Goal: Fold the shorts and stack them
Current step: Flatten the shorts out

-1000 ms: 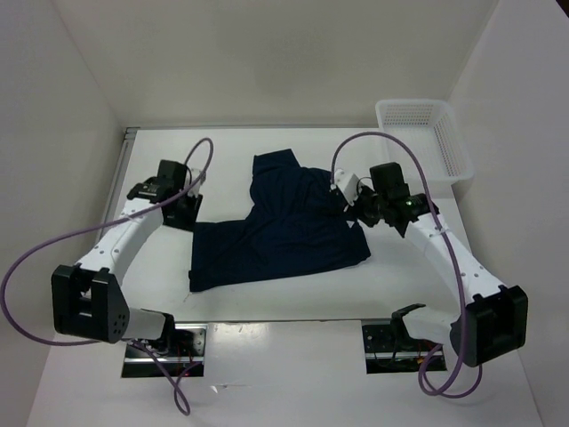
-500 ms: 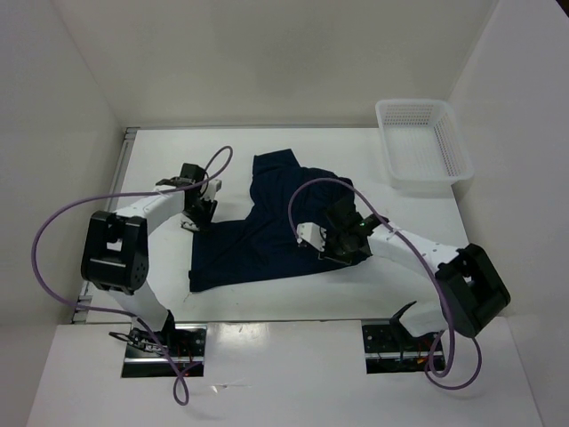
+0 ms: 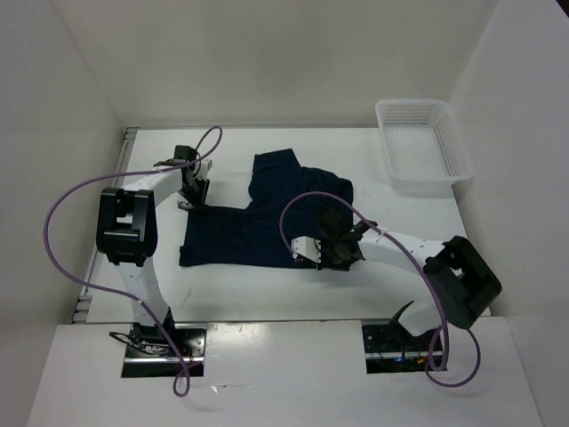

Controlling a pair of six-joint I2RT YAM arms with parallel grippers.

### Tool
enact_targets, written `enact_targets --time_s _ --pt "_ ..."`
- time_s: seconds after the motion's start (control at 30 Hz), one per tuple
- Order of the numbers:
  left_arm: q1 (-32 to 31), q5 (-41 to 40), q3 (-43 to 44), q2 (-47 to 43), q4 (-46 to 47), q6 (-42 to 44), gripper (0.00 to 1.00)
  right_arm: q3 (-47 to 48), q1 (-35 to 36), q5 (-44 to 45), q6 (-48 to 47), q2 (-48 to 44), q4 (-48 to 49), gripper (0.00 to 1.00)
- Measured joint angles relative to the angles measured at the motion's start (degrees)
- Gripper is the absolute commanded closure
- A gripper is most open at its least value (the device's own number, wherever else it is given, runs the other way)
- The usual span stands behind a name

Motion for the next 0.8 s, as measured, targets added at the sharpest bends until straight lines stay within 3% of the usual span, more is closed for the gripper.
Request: enact_targets --time_s 0.27,0.43,0.6,0.8 --pt "2.7 1.8 4.9 2.0 -0.5 0.1 0.44 1.2 0.0 0.4 -0.6 0.5 -0.1 1.0" --pt "2.5 5.5 3.3 -8.0 -7.0 0.1 0.41 8.0 0.0 -1.3 3.5 0.6 0.7 1.0" --pt "2.3 6.7 -4.6 -19.5 -10.1 0.1 0.41 11.7 0.0 -2.8 6.8 0.6 4.0 1.0" --pt "2.3 7.3 -10.6 -12.8 -12.7 0.1 0.41 11.6 0.0 -2.9 6.7 0.9 4.3 1.0"
